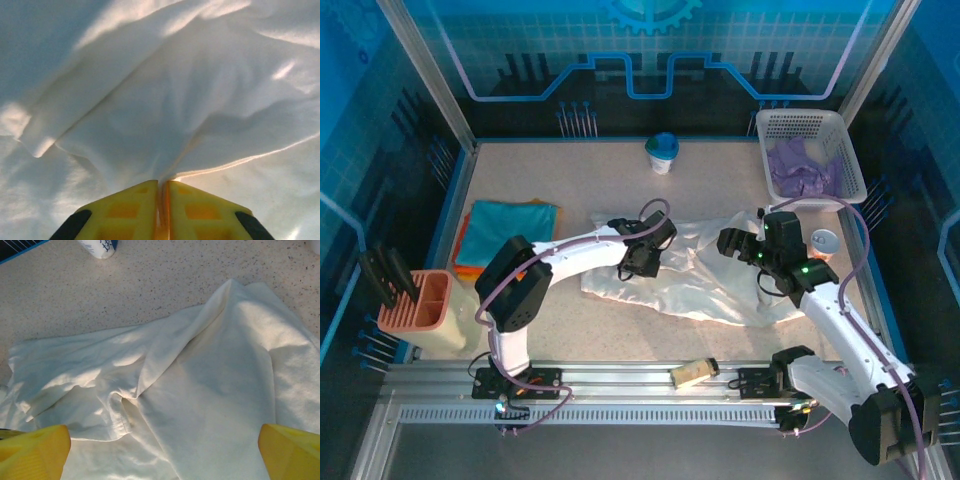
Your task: Fold and stack the t-shirts
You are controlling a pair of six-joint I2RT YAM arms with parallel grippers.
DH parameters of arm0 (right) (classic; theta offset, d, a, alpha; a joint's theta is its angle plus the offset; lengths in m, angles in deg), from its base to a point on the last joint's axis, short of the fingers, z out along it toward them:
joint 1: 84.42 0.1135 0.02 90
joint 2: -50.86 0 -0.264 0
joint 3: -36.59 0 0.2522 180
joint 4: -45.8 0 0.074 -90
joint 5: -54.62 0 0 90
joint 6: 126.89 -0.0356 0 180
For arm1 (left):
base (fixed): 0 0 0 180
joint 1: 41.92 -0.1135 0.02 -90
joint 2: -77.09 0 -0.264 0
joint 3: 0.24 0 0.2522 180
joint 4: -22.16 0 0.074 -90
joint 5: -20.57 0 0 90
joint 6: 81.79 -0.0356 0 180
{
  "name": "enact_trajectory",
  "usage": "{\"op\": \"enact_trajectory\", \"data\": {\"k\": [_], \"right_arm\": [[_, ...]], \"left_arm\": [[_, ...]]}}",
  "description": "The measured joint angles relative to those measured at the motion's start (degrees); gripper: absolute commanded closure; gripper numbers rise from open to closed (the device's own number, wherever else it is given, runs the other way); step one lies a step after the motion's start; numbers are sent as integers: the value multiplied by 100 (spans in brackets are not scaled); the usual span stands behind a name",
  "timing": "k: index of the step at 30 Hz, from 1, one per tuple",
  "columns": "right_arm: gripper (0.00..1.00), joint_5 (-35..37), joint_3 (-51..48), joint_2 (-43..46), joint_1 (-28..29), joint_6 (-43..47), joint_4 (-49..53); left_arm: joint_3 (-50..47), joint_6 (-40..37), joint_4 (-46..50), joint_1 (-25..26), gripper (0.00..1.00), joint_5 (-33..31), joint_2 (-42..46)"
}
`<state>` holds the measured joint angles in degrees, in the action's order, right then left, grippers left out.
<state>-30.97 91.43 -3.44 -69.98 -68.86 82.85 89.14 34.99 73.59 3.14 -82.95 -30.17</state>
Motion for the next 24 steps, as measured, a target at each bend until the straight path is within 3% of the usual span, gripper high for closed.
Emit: {"op": "enact_trajectory", "data": {"k": [3,9,14,24], "right_arm": [[3,-15,0,17,-48,0,-2],[3,-37,-2,15,-107,-2,-2],[4,-2,-4,-9,-177,-2,26],[3,264,48,-289,-225,46,431]], "left_arm": [[2,-83,11,-22,100,-15,-4],[87,-199,149,-164,100,-68,13],[391,-422,496,-605,100,-278,260],[2931,-1237,1239,-1893,100,-640,267]]}}
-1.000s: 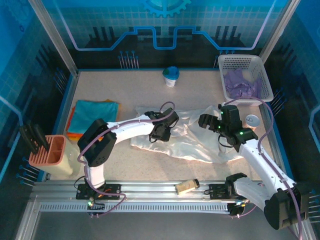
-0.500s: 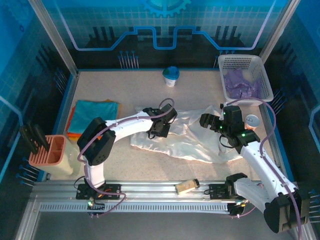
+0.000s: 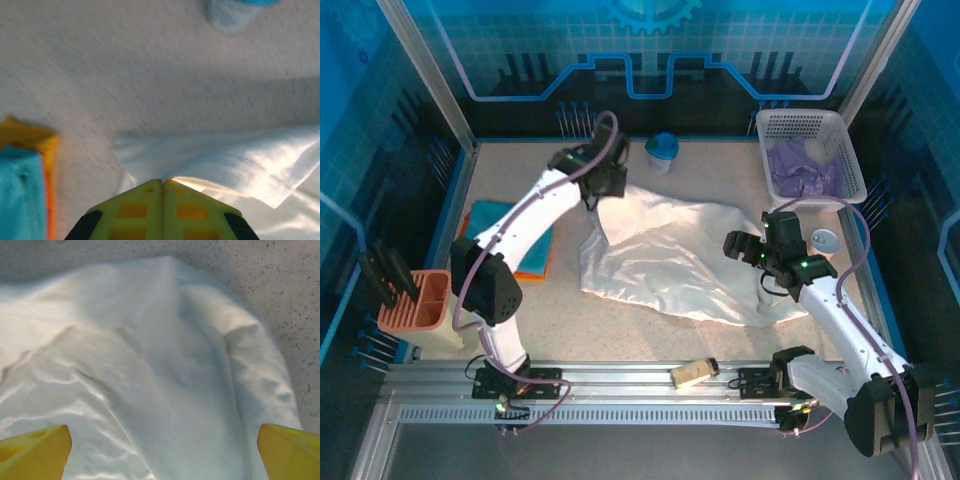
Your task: Fold and stack the t-shirts
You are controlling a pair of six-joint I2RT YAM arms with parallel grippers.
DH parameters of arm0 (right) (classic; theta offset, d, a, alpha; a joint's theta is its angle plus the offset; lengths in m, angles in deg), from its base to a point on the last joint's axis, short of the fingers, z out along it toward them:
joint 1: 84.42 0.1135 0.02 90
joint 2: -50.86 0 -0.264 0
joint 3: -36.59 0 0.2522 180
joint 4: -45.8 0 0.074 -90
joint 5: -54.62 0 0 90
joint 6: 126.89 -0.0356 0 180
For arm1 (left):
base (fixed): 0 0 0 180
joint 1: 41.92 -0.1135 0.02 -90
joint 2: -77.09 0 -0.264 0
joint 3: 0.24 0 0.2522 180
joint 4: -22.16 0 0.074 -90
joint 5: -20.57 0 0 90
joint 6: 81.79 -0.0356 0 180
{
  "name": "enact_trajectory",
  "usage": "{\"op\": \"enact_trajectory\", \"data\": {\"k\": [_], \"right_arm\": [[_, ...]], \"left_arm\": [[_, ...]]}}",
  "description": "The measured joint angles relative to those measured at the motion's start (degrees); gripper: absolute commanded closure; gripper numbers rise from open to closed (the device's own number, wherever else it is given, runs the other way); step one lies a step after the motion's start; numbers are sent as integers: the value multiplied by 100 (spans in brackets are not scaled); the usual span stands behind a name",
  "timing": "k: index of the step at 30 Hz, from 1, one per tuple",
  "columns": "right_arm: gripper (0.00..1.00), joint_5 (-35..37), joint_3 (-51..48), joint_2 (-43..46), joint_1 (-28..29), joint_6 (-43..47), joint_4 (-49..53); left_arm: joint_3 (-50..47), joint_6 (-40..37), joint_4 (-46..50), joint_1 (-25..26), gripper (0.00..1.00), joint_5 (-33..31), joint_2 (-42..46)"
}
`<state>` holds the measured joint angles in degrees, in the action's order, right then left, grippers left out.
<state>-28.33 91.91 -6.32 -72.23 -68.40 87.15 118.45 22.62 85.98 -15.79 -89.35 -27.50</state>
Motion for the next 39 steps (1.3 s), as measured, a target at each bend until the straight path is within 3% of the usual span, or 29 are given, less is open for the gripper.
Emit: {"op": "enact_trajectory", "data": {"k": [5,12,13,16,17,22,26,34,39], "right_arm": [[3,0,2,-4,0,48,155],[3,20,92,-4,-37,109,498],[4,24,92,2,-37,111,544],[5,50,92,44,-70,114,651],[5,70,92,61,-85,111,673],[6,179,63,39,-157,109,682],[7,243,50,-343,-192,109,518],[6,219,356,-2004,-625,107,-26],[9,-70,885,-2804,-833,168,-227]], "left_arm": [[1934,-586,352,-706,100,-197,-802],[3580,-1362,494,-944,98,-367,-2120],[3746,-1451,487,-968,93,-389,-2387],[4072,-1523,494,-1095,48,-393,-3027],[4144,-1534,501,-1169,40,-389,-3254],[4140,-1300,846,-1519,28,-308,-3700],[3237,-999,942,-1611,24,24,-3147],[-385,-323,470,-1207,23,837,-470],[-2133,131,17,-848,24,1255,717]]}}
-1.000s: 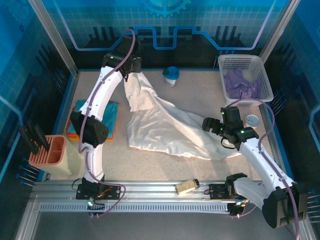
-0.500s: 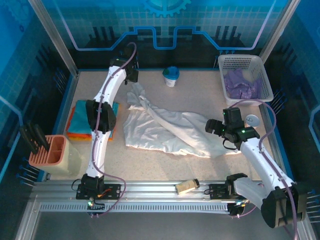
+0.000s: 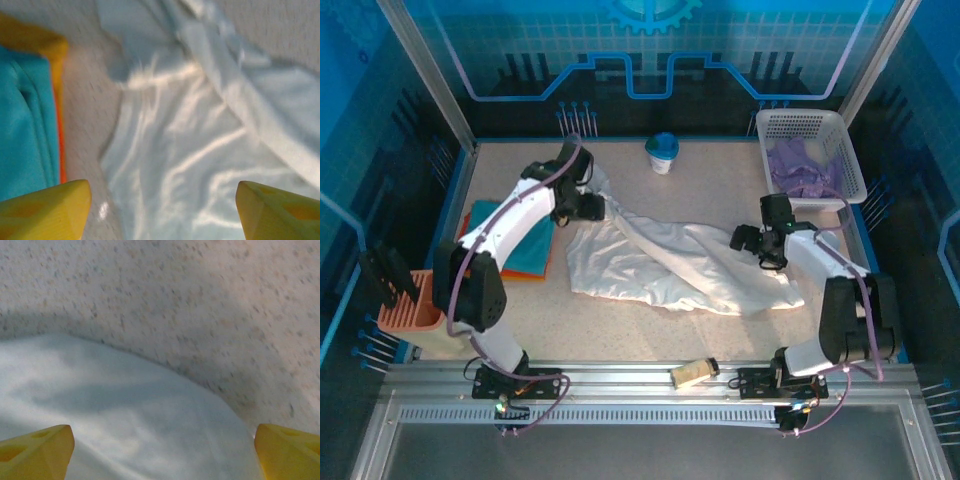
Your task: Fold and stack the t-shirts
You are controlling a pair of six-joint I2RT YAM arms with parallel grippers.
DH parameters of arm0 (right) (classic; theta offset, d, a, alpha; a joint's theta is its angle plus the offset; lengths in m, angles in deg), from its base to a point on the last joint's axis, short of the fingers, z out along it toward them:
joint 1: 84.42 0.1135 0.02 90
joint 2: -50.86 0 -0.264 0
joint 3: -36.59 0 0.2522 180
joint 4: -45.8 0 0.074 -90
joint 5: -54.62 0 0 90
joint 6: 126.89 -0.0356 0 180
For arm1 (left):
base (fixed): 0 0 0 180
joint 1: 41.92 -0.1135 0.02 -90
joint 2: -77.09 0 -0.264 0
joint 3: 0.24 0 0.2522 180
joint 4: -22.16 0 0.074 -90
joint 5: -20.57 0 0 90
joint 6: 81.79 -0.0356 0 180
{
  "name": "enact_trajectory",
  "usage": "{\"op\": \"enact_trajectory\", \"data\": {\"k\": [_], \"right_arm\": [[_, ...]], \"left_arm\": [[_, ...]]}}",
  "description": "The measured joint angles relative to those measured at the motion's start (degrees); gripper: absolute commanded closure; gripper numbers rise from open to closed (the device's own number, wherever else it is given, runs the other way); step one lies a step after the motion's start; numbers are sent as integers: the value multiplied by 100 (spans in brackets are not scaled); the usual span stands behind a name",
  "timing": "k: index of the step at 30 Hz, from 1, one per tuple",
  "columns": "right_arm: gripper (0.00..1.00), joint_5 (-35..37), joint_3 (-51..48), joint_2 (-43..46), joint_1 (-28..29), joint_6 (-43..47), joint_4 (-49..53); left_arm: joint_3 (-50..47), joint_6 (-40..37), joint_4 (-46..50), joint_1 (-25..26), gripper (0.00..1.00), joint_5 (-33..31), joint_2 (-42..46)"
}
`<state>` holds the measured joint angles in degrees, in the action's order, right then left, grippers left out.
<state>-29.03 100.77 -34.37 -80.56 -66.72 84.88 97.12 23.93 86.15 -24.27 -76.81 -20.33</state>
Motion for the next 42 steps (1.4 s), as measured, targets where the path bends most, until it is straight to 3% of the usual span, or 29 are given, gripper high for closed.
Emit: {"op": "enact_trajectory", "data": {"k": [5,12,13,16,18,22,25,30,31,32,34,37,39,42], "right_arm": [[17,-511,514,-750,-17,111,-151],[40,-844,555,-1305,-15,249,-223],[45,-850,579,-1305,-13,264,-245],[78,-841,588,-1305,24,291,-299],[89,-809,555,-1270,31,254,-332],[100,-678,345,-872,46,208,-402],[100,-472,138,-352,197,195,-461],[100,186,-398,828,1102,111,-505],[99,332,-498,1047,1353,85,-494],[88,444,-595,1224,1561,61,-487],[49,581,-787,1539,1799,-26,-424],[11,695,-957,1672,1587,-61,-326],[0,785,-990,1661,1370,-28,-225],[0,876,-918,1513,1023,87,-85]], "left_arm": [[-1384,369,-376,79,30,409,566],[-2428,798,-592,90,32,791,1502],[-2494,835,-627,90,33,831,1591],[-2636,885,-708,90,34,883,1722],[-2686,929,-730,90,36,911,1729],[-2719,984,-752,92,38,953,1729],[-2719,984,-828,90,39,979,1729],[-2719,984,-911,92,40,1010,1714],[-2719,984,-935,92,40,1025,1700],[-2719,984,-955,90,41,1029,1679],[-2719,984,-999,90,41,1064,1606],[-2719,984,-1038,92,41,1097,1521],[-2719,984,-1051,90,41,1134,1484],[-2719,984,-1071,92,41,1161,1471]]}}
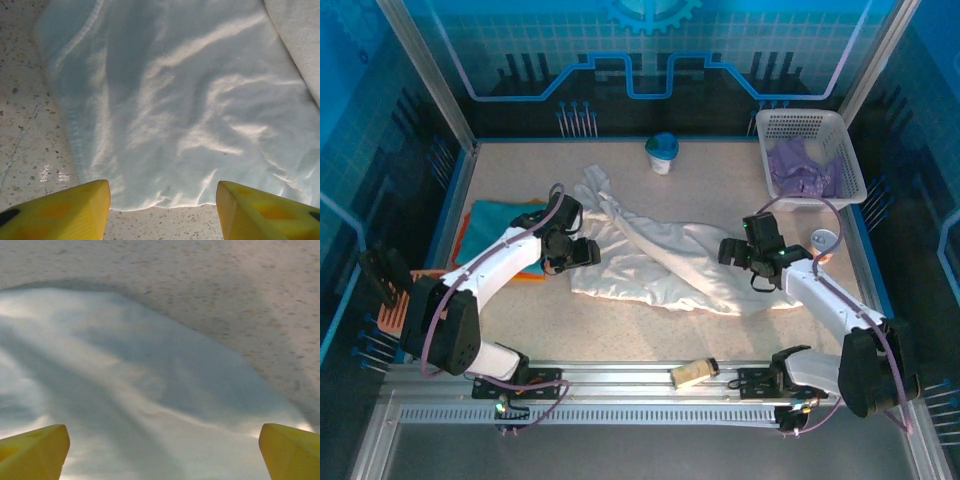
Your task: Fold and stack the t-shirts
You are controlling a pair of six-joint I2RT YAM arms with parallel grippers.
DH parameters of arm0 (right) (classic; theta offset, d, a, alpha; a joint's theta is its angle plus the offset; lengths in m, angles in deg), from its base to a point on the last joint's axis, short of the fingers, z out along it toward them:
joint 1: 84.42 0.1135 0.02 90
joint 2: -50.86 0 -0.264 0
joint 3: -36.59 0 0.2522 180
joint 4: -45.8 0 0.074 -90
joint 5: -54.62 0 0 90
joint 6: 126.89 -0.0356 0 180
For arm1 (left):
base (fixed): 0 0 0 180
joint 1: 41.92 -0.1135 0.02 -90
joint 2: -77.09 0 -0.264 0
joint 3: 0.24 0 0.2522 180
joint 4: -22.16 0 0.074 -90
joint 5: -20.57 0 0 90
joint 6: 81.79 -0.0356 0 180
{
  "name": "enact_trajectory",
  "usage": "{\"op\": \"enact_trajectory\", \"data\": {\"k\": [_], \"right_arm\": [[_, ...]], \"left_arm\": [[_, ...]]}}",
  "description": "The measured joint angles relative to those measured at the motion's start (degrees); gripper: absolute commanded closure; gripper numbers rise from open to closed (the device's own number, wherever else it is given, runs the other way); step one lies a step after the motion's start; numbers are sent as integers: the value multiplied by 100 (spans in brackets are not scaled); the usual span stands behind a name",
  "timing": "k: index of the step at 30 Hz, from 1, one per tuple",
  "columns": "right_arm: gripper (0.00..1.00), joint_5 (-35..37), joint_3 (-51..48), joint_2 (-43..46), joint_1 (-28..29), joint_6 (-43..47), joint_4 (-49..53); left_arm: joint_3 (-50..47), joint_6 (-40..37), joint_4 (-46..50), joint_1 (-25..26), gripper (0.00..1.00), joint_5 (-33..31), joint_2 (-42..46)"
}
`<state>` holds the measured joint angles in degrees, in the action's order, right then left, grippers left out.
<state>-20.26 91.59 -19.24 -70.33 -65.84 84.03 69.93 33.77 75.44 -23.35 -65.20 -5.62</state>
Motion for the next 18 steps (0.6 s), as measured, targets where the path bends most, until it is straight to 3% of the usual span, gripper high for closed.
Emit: {"op": "enact_trajectory", "data": {"k": [8,14,18], "right_arm": [[2,-197,560,-1231,-933,105,278],[35,-678,503,-1340,-942,201,275],[82,-957,232,-1119,-925,223,101]], "left_arm": [[-22,0,-114,4,41,39,0],[-168,4,-131,4,41,37,0],[-173,7,-146,4,41,39,0]]}}
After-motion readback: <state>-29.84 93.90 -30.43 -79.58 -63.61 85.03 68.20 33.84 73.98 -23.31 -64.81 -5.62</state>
